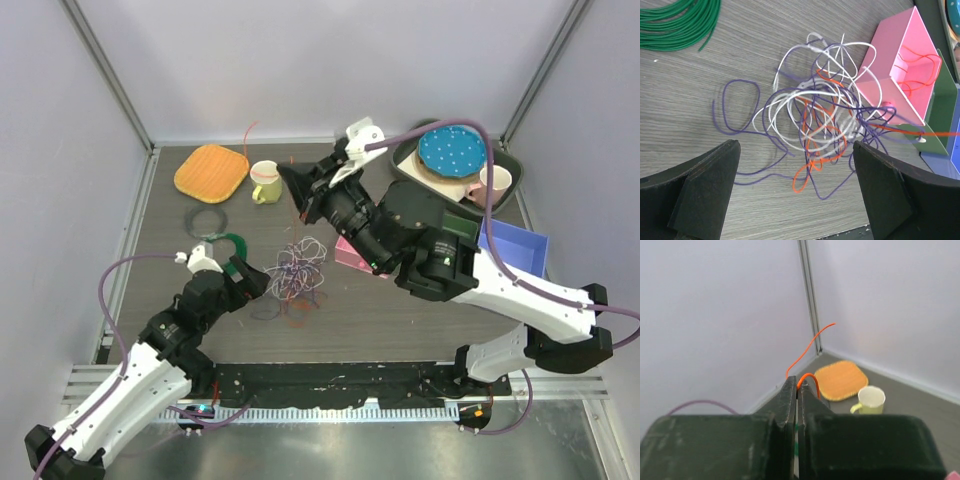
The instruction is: Untangle the cables
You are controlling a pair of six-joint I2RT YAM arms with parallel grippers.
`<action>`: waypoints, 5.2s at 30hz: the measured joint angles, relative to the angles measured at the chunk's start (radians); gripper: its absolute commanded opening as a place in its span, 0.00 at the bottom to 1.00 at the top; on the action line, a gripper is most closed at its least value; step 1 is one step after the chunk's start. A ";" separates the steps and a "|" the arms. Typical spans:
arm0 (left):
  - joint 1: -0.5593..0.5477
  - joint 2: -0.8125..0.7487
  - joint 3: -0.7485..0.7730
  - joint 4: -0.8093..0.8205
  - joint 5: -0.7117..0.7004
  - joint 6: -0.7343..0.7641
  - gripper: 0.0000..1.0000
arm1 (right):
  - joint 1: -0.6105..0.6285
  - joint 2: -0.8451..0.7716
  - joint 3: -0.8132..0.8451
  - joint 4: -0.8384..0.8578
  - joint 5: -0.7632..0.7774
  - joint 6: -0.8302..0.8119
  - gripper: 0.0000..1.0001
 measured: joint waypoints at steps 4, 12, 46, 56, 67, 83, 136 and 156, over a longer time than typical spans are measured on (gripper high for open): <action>0.000 0.011 -0.006 0.027 0.025 0.007 1.00 | 0.000 0.031 0.129 0.013 0.000 -0.076 0.01; 0.000 0.066 -0.006 0.077 0.089 0.043 1.00 | 0.000 0.068 0.206 0.055 0.010 -0.182 0.01; -0.197 0.394 0.233 0.625 0.232 0.485 0.00 | -0.037 -0.027 -0.016 -0.047 0.107 -0.126 0.04; -0.197 0.305 0.619 0.400 -0.042 0.489 0.00 | -0.079 -0.281 -0.684 0.127 -0.015 -0.116 0.92; -0.197 0.431 0.909 0.237 -0.113 0.495 0.00 | -0.077 0.097 -0.843 0.380 -0.292 -0.224 0.86; -0.192 0.636 1.287 0.189 -0.551 0.773 0.00 | -0.066 0.244 -1.003 0.426 -0.234 0.043 0.67; -0.186 0.359 0.605 0.145 0.325 0.445 1.00 | -0.413 -0.373 -0.846 0.388 -0.156 0.087 0.01; -0.186 0.374 0.193 0.173 0.048 0.147 1.00 | -0.837 -0.375 -0.889 -0.082 0.389 0.300 0.01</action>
